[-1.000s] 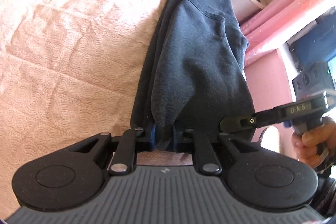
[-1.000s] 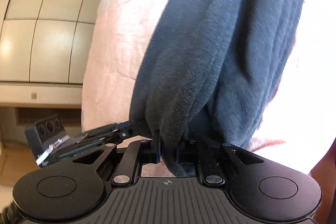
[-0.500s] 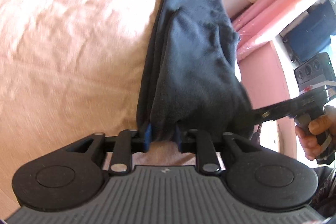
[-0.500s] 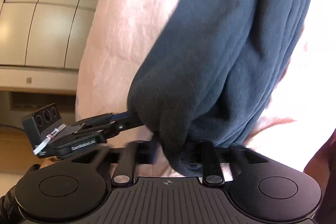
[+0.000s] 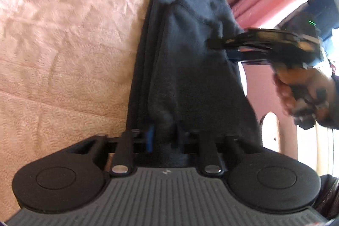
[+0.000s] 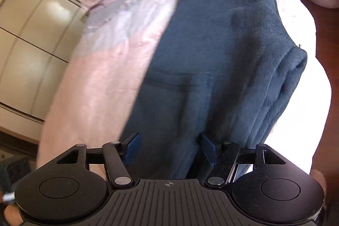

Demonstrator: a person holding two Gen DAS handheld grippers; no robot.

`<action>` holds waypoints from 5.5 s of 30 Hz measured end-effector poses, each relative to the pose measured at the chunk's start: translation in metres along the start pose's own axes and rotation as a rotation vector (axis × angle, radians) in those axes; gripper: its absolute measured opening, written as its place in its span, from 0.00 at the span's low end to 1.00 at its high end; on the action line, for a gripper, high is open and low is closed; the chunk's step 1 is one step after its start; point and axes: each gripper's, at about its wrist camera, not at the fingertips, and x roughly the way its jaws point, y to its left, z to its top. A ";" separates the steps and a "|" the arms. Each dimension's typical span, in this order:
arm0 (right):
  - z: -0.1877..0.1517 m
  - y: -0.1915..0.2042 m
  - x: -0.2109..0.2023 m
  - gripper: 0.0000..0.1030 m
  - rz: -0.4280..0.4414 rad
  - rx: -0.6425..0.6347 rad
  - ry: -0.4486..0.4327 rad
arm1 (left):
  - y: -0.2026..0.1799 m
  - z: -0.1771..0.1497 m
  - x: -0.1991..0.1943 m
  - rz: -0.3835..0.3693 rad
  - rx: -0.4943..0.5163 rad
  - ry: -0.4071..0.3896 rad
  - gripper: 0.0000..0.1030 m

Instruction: Fold clothes

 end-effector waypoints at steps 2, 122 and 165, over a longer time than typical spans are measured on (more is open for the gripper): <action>0.008 0.008 0.014 0.17 -0.008 -0.024 0.029 | -0.002 -0.005 -0.013 0.007 -0.018 -0.048 0.11; 0.307 0.026 -0.062 0.29 0.209 -0.811 0.325 | -0.153 0.441 0.129 0.079 1.040 0.243 0.23; 0.320 -0.123 -0.047 0.11 0.211 0.016 0.177 | -0.066 0.500 0.175 0.036 0.409 0.229 0.06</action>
